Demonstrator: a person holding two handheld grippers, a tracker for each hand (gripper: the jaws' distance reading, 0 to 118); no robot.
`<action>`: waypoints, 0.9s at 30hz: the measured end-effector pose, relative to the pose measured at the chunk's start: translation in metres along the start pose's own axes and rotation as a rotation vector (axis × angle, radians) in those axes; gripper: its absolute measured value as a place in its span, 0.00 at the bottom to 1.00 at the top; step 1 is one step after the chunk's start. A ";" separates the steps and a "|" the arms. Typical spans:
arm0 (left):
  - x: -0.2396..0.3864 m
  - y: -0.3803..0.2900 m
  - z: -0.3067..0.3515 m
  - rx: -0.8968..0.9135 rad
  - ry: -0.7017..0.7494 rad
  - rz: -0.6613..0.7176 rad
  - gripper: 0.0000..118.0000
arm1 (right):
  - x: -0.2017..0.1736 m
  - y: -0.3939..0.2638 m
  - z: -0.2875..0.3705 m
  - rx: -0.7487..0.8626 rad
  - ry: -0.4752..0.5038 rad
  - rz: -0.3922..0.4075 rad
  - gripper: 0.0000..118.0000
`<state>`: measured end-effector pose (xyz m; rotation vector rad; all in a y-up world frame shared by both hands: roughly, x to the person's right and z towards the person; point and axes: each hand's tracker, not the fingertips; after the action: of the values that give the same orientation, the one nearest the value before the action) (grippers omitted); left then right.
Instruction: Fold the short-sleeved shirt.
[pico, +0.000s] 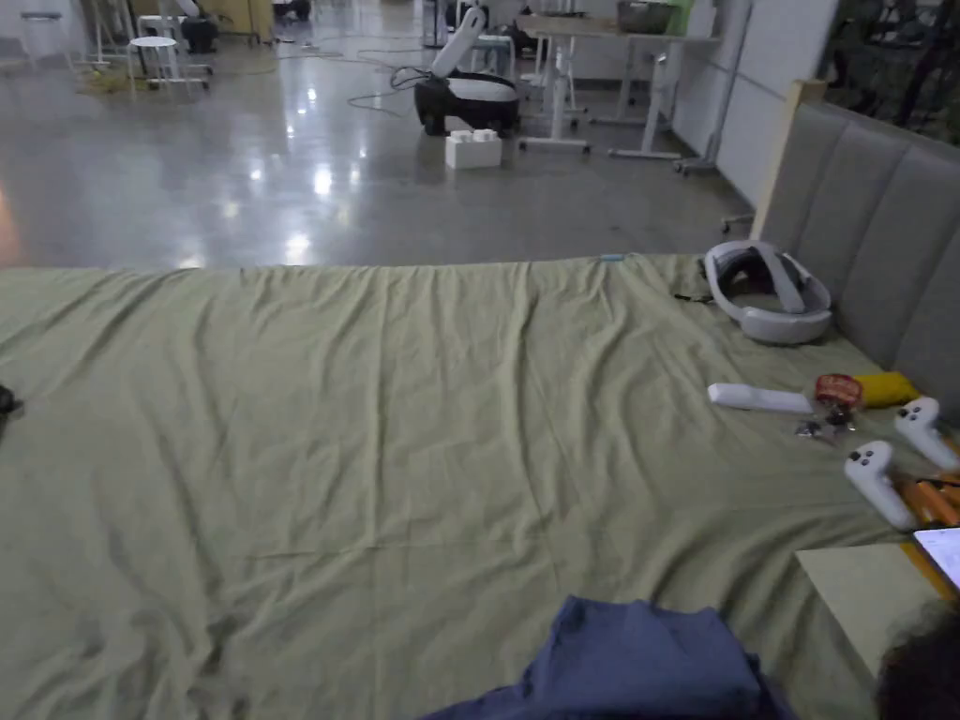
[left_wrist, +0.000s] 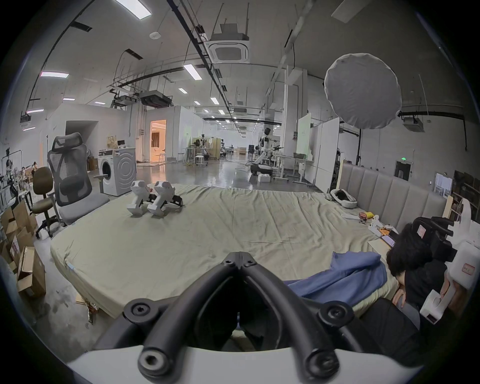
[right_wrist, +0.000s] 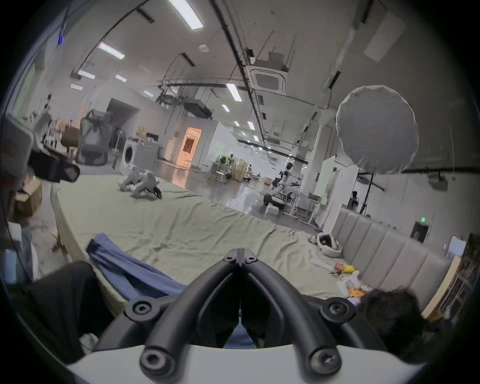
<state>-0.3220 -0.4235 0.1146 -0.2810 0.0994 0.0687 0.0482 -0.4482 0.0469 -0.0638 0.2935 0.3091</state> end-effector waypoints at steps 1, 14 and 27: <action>0.003 0.001 0.001 0.004 -0.004 0.000 0.01 | -0.002 0.000 0.002 -0.010 -0.002 -0.023 0.02; -0.019 -0.013 -0.047 -0.118 -0.069 0.050 0.18 | 0.020 -0.028 -0.016 -0.193 0.006 -0.182 0.02; -0.167 -0.132 -0.203 -0.495 -0.254 0.821 0.79 | 0.063 -0.080 -0.018 -0.464 0.054 -0.487 0.02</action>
<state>-0.4945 -0.6162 -0.0257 -0.7088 -0.0634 0.9517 0.1253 -0.5074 0.0130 -0.5922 0.2461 -0.1153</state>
